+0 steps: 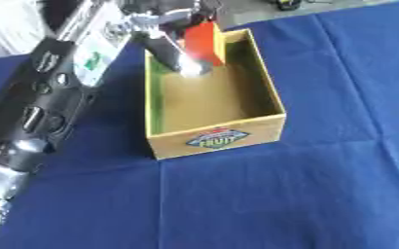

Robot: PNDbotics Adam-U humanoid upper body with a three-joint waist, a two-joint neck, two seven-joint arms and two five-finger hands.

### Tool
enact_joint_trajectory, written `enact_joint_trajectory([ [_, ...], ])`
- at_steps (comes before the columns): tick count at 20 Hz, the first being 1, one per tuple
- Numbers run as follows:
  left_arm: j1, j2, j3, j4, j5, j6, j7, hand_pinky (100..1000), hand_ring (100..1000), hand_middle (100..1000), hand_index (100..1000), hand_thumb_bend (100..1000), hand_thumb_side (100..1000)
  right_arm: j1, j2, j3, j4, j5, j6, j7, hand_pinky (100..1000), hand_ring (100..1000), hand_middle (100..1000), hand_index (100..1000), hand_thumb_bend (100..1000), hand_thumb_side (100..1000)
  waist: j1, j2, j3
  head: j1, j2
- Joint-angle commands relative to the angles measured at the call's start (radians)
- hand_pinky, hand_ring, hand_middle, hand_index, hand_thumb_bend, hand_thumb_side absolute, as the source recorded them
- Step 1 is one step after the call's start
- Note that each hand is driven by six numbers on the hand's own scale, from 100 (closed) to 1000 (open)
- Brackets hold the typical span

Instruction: Pick up objects on the table and place them in the box.

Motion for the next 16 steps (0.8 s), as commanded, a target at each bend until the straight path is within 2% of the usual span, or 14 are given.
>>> enact_joint_trajectory([
  [1, -0.031, -0.011, 0.015, 0.052, -0.093, -0.017, 0.051, 200, 442, 342, 510, 100, 177, -0.009, -0.009, 0.001, -0.015, 0.002, 0.000, 0.004, 835, 953, 748, 947, 100, 1000, -0.004, -0.015, -0.005, 0.005, -0.010],
  [5, -0.028, -0.037, 0.017, 0.131, -0.174, -0.043, 0.070, 262, 486, 396, 564, 100, 193, -0.013, -0.006, 0.002, -0.015, 0.004, 0.002, 0.004, 835, 953, 748, 947, 100, 1000, -0.001, -0.010, -0.011, 0.008, -0.005],
  [8, -0.023, -0.047, 0.013, 0.170, -0.217, -0.066, 0.073, 349, 566, 510, 666, 100, 204, -0.014, -0.004, 0.002, -0.015, 0.005, 0.003, 0.005, 835, 954, 748, 948, 100, 1000, 0.000, -0.007, -0.016, 0.008, -0.004],
  [11, -0.020, -0.054, 0.014, 0.195, -0.250, -0.086, 0.063, 398, 624, 568, 727, 126, 210, -0.014, -0.003, 0.002, -0.015, 0.007, 0.005, 0.005, 835, 954, 748, 948, 100, 1000, 0.000, -0.005, -0.018, 0.008, -0.006],
  [13, -0.016, -0.058, 0.018, 0.205, -0.257, -0.097, 0.055, 461, 694, 630, 793, 166, 220, -0.014, -0.002, 0.002, -0.015, 0.008, 0.005, 0.006, 835, 954, 747, 947, 100, 1000, 0.000, -0.005, -0.017, 0.005, -0.007],
  [14, -0.014, -0.059, 0.020, 0.207, -0.255, -0.101, 0.050, 494, 738, 692, 843, 208, 246, -0.013, -0.002, 0.002, -0.015, 0.008, 0.005, 0.006, 835, 954, 747, 947, 100, 1000, 0.000, -0.004, -0.017, 0.004, -0.006],
  [15, -0.013, -0.060, 0.021, 0.208, -0.255, -0.102, 0.044, 548, 790, 779, 915, 256, 331, -0.013, -0.001, 0.002, -0.015, 0.009, 0.006, 0.006, 835, 954, 747, 947, 100, 1000, 0.000, -0.004, -0.017, 0.004, -0.005],
  [16, -0.012, -0.059, 0.022, 0.207, -0.257, -0.101, 0.038, 606, 830, 829, 963, 313, 410, -0.013, -0.001, 0.002, -0.015, 0.009, 0.006, 0.007, 836, 954, 747, 947, 100, 1000, -0.001, -0.005, -0.017, 0.004, -0.005],
])
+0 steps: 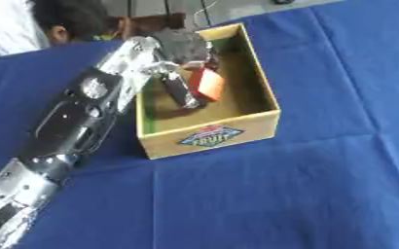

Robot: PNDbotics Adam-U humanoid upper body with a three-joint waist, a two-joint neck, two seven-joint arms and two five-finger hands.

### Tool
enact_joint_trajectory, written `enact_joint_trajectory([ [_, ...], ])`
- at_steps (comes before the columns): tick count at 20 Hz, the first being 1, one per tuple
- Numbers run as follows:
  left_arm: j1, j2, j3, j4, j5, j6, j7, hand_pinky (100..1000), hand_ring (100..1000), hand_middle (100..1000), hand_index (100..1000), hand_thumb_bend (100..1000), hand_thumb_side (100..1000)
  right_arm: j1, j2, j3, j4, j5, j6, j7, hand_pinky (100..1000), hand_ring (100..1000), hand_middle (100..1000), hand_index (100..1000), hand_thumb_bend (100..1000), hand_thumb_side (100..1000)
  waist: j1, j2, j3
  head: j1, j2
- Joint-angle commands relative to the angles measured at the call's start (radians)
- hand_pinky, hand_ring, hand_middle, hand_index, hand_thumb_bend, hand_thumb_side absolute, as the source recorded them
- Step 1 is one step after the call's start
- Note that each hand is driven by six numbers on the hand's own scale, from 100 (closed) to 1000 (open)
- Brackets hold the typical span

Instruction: Pick up objects on the table and place them in the box.

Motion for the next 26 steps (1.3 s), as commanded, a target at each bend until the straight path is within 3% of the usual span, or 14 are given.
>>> enact_joint_trajectory([
  [1, -0.010, 0.005, 0.010, 0.001, -0.017, -0.003, -0.017, 657, 866, 869, 992, 365, 486, -0.005, -0.002, 0.002, -0.015, 0.008, 0.001, 0.002, 835, 954, 747, 947, 100, 1000, -0.008, -0.017, 0.000, -0.002, -0.003],
  [2, -0.009, 0.006, 0.012, -0.003, -0.023, 0.002, -0.016, 739, 924, 933, 1000, 460, 647, -0.004, -0.002, 0.002, -0.015, 0.008, 0.002, 0.003, 835, 954, 746, 947, 100, 1000, -0.008, -0.017, 0.001, -0.002, -0.002],
  [3, -0.008, 0.007, 0.014, -0.009, -0.029, 0.009, -0.015, 770, 944, 958, 1000, 509, 713, -0.003, -0.001, 0.002, -0.015, 0.009, 0.002, 0.003, 835, 954, 746, 947, 100, 1000, -0.008, -0.017, 0.001, -0.003, -0.001],
  [4, -0.007, 0.008, 0.015, -0.013, -0.036, 0.016, -0.014, 810, 971, 996, 1000, 633, 853, -0.003, -0.001, 0.001, -0.015, 0.009, 0.003, 0.003, 836, 954, 746, 947, 100, 1000, -0.009, -0.018, 0.002, -0.004, 0.000],
  [6, -0.009, 0.014, 0.021, -0.029, -0.052, 0.041, -0.007, 834, 985, 1000, 1000, 683, 913, -0.001, -0.001, 0.001, -0.015, 0.009, 0.004, 0.003, 835, 954, 746, 947, 100, 1000, -0.010, -0.021, 0.005, -0.005, 0.003],
  [11, -0.009, 0.027, 0.026, -0.091, -0.064, 0.084, 0.016, 868, 1000, 1000, 1000, 682, 899, 0.005, -0.001, -0.001, -0.015, 0.007, 0.008, 0.004, 835, 954, 745, 946, 100, 1000, -0.014, -0.029, 0.017, -0.011, 0.012],
  [14, -0.005, 0.031, 0.035, -0.129, -0.011, 0.085, 0.023, 836, 983, 1000, 1000, 545, 837, 0.007, -0.001, 0.000, -0.015, 0.005, 0.009, 0.005, 835, 954, 745, 946, 100, 1000, -0.018, -0.034, 0.024, -0.015, 0.014],
  [16, 0.002, 0.047, 0.042, -0.200, 0.049, 0.100, 0.061, 771, 923, 926, 1000, 329, 730, 0.010, -0.001, -0.002, -0.015, 0.004, 0.010, 0.004, 834, 954, 745, 946, 100, 1000, -0.021, -0.037, 0.032, -0.020, 0.018],
  [17, 0.009, 0.056, 0.050, -0.247, 0.091, 0.121, 0.089, 752, 905, 905, 1000, 282, 727, 0.012, -0.002, -0.004, -0.015, 0.004, 0.010, 0.002, 834, 954, 745, 945, 100, 1000, -0.023, -0.039, 0.037, -0.024, 0.021],
  [19, 0.030, 0.073, 0.065, -0.344, 0.223, 0.168, 0.151, 676, 838, 840, 991, 100, 725, 0.014, -0.002, -0.007, -0.015, 0.003, 0.011, -0.001, 834, 954, 745, 946, 100, 1000, -0.025, -0.042, 0.047, -0.032, 0.027],
  [24, 0.132, 0.158, 0.096, -0.611, 0.694, 0.340, 0.326, 537, 721, 704, 914, 100, 713, 0.019, -0.003, -0.015, -0.015, 0.002, 0.015, -0.007, 834, 954, 745, 946, 100, 1000, -0.033, -0.049, 0.082, -0.056, 0.038],
  [26, 0.212, 0.197, 0.115, -0.731, 0.882, 0.405, 0.374, 472, 659, 643, 879, 100, 770, 0.021, -0.002, -0.021, -0.015, 0.003, 0.017, -0.012, 834, 954, 745, 946, 100, 1000, -0.037, -0.050, 0.102, -0.067, 0.042],
])
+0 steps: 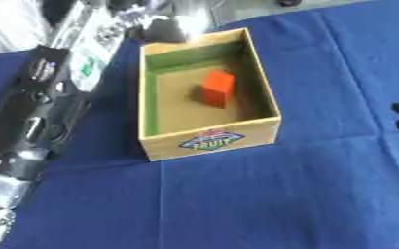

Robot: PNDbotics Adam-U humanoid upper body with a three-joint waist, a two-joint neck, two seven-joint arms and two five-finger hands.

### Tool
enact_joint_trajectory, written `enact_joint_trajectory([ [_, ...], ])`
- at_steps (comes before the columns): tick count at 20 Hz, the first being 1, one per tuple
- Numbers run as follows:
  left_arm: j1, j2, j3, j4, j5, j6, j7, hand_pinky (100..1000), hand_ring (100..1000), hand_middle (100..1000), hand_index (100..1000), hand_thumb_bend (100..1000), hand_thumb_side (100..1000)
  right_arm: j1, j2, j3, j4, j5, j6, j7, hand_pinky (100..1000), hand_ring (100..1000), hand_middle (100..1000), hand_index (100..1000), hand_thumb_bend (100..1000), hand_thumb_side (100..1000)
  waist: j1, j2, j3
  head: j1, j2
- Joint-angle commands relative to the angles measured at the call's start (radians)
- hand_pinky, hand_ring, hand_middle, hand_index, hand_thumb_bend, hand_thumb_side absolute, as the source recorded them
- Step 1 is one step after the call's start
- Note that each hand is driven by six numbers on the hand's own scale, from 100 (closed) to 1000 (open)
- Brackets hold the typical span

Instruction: Pick up objects on the table and place them in the box.

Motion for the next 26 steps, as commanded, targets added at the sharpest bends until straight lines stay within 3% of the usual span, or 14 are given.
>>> enact_joint_trajectory([
  [1, 0.089, 0.087, 0.047, -0.205, 0.293, 0.099, 0.087, 465, 654, 643, 879, 100, 782, -0.002, -0.002, -0.015, -0.015, 0.003, 0.003, -0.012, 833, 954, 745, 946, 100, 1000, -0.016, -0.023, 0.019, -0.019, 0.011],
  [4, 0.227, 0.144, 0.079, -0.363, 0.464, 0.159, 0.141, 441, 635, 638, 875, 100, 798, -0.005, -0.002, -0.022, -0.015, 0.000, -0.004, -0.024, 833, 953, 745, 945, 100, 1000, -0.023, -0.021, 0.038, -0.031, 0.013],
  [7, 0.352, 0.175, 0.112, -0.478, 0.567, 0.174, 0.187, 425, 622, 636, 874, 100, 828, -0.007, -0.002, -0.029, -0.015, 0.000, -0.010, -0.038, 833, 952, 746, 945, 100, 1000, -0.032, -0.018, 0.051, -0.038, 0.018],
  [12, 0.525, 0.134, 0.156, -0.505, 0.680, 0.077, 0.258, 422, 611, 629, 876, 100, 936, -0.012, 0.003, -0.032, -0.015, -0.007, -0.026, -0.054, 832, 950, 747, 944, 100, 1000, -0.053, -0.010, 0.063, -0.014, 0.023],
  [20, 0.712, 0.057, 0.199, -0.506, 0.692, -0.078, 0.286, 440, 605, 624, 871, 100, 914, -0.015, 0.008, -0.044, -0.015, -0.019, -0.058, -0.084, 831, 946, 747, 942, 100, 1000, -0.078, -0.003, 0.074, -0.001, 0.011],
  [26, 0.765, 0.002, 0.216, -0.506, 0.647, -0.105, 0.292, 434, 599, 616, 862, 100, 913, -0.017, 0.008, -0.048, -0.015, -0.029, -0.082, -0.099, 829, 944, 755, 942, 100, 1000, -0.085, -0.001, 0.077, 0.008, 0.001],
])
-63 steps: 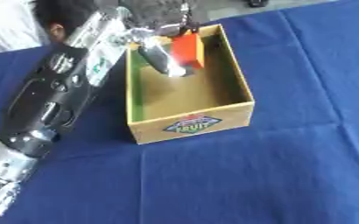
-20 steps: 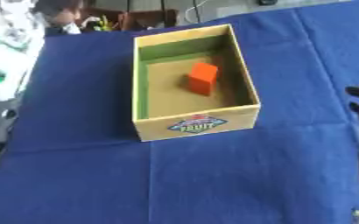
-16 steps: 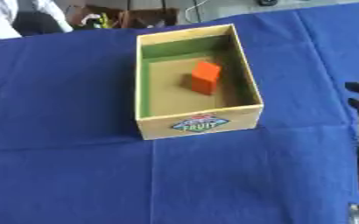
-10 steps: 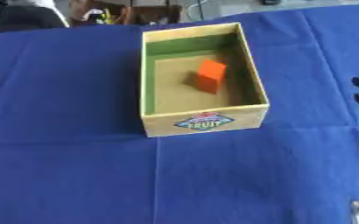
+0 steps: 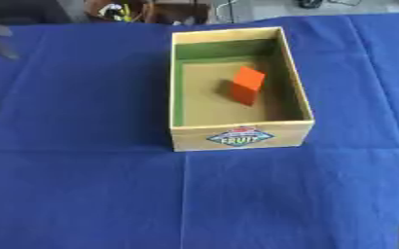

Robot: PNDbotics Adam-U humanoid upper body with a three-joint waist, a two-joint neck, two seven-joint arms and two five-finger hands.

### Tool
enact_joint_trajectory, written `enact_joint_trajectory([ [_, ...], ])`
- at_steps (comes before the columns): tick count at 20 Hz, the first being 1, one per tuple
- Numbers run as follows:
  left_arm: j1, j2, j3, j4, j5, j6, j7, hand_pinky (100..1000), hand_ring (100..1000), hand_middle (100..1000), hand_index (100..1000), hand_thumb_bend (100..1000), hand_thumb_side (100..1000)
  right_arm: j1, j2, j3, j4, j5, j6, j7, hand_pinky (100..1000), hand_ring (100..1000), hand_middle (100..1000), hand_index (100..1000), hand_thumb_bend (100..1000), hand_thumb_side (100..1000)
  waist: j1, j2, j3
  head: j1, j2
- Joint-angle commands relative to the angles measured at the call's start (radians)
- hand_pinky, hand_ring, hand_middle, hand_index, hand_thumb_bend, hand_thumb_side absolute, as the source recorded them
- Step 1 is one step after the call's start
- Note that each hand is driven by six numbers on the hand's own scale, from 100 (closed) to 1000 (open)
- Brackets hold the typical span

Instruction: Pick up objects on the table and place them in the box.

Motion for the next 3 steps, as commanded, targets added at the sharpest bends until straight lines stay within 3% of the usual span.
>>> enact_joint_trajectory([
  [1, 0.007, -0.019, 0.019, -0.022, -0.024, -0.008, 0.006, 431, 595, 612, 859, 100, 925, -0.008, -0.006, -0.008, -0.015, -0.011, -0.015, -0.006, 828, 945, 757, 943, 100, 1000, -0.003, -0.012, 0.002, 0.010, -0.018],
  [3, 0.017, -0.043, 0.020, -0.022, -0.029, -0.004, 0.010, 427, 591, 604, 854, 100, 934, -0.009, -0.005, -0.008, -0.015, -0.013, -0.020, -0.007, 828, 945, 758, 942, 100, 1000, -0.004, -0.010, 0.003, 0.013, -0.028],
])
